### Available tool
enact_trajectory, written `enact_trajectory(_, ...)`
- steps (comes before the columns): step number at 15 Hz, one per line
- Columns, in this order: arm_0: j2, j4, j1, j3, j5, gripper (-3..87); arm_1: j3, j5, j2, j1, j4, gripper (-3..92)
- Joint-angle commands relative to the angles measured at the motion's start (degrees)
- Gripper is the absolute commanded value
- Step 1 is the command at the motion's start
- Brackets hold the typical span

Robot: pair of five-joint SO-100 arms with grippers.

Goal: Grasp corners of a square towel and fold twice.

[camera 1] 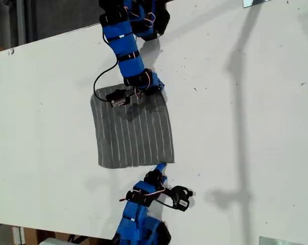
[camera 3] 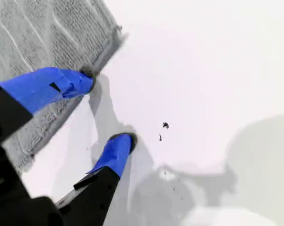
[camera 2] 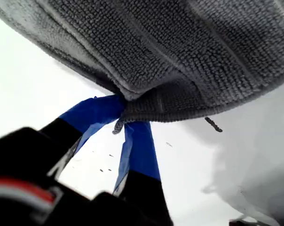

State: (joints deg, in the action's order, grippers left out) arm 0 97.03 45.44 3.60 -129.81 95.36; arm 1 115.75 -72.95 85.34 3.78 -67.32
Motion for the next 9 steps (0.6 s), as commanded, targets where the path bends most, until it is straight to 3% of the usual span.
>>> enact_trajectory(1,-8.1,5.0,1.0,13.9,-1.1,24.5,-2.5,-0.6,0.1,1.1,0.1,-0.1)
enact_trajectory(6,-8.6,15.1,3.9,26.2,-2.2,25.0,-2.5,-1.0,-1.5,2.2,1.5,-0.1)
enact_trajectory(9,-6.9,16.3,5.0,26.9,-2.4,25.2,-2.5,-1.0,-1.4,2.3,2.0,-0.1)
